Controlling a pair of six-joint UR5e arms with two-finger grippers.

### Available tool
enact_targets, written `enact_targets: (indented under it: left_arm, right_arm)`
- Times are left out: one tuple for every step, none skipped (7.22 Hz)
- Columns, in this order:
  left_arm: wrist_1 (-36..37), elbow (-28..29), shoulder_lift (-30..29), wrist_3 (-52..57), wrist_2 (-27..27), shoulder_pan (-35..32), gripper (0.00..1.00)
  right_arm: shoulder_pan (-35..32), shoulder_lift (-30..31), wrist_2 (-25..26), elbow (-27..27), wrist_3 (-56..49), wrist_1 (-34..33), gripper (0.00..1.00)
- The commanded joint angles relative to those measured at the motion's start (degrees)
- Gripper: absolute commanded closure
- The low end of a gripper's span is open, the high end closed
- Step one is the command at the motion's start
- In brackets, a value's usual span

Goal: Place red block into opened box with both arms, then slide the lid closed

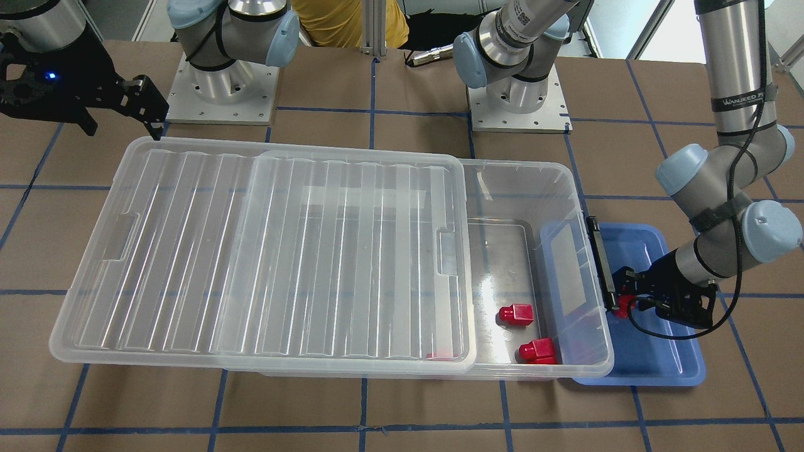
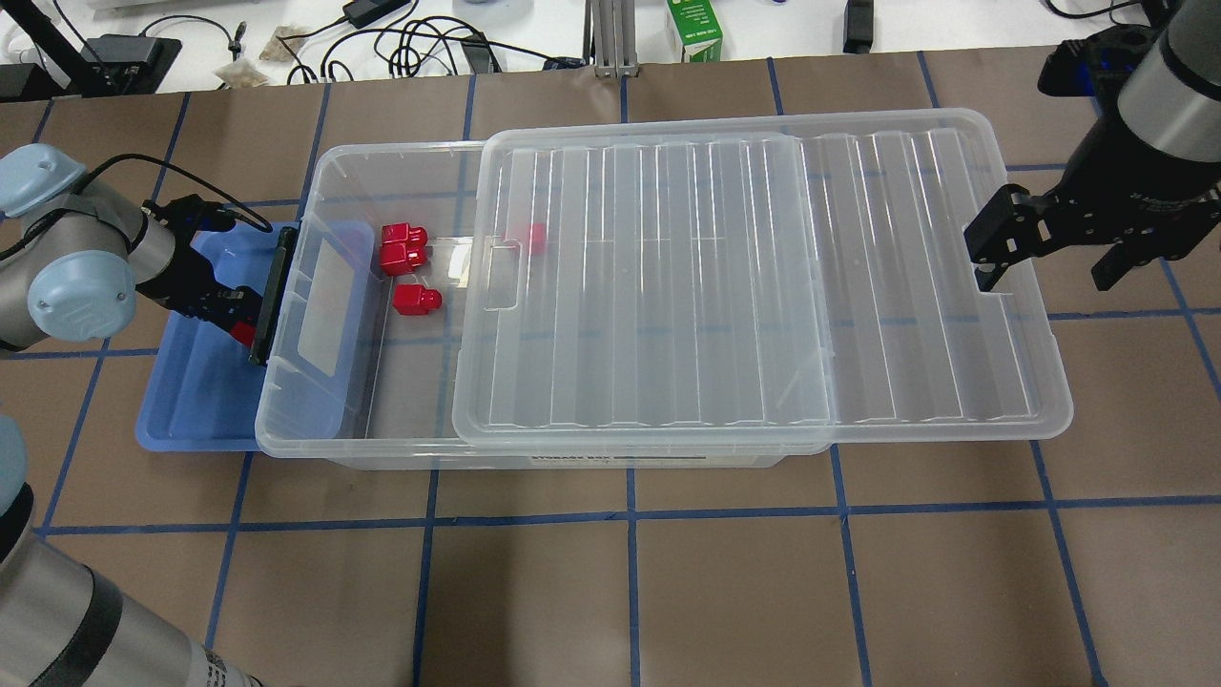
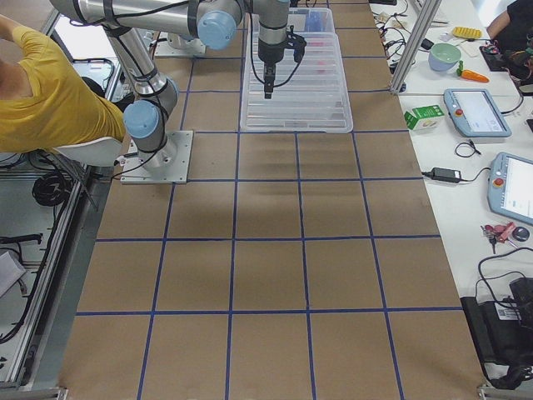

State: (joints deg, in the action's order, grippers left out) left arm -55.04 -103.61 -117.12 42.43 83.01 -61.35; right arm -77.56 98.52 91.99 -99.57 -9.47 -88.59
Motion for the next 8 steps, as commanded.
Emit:
enact_targets:
  left_arm:
    - [-0.16,0.6,-0.04,0.11,0.22,0.0,0.88]
    - [-0.94,0.78,0.48,0.11,0.22,0.0,0.94]
    - [-1.12,1.39,1.96,-0.15,1.09,-0.26,0.95]
    - [-4.69,3.74,3.2,-0.15,2.41,-0.35,0.95]
    - [-13.34,8.55,5.47,-0.24,2.59,-0.53,0.95]
    - [-23.78,14.78,7.58,-1.72,3.29,-1.22,0.95]
    - [-29.98,19.19,10.56,-8.78,3.38,-3.41,0.94]
    - [-33.0,20.36,13.9,-13.81,3.65,-7.43,0.94]
  right_arm:
    - [0.04,0.18,0.3,0.08,-0.37,0.17,0.0]
    - [0.04,0.26,-0.31,-0.01,-0.29,0.17,0.0]
    - [0.04,0.26,-0.32,0.34,-0.29,0.17,0.0]
    - [0.04,0.26,-0.32,0.43,-0.29,0.17,0.0]
    - [0.04,0.26,-0.32,0.52,-0.29,0.17,0.0]
    - [0.04,0.26,-0.32,0.52,-0.29,0.17,0.0]
    - [0.04,0.26,-0.23,0.35,-0.29,0.26,0.0]
    - [0.04,0.26,-0.23,0.43,-0.37,0.26,0.0]
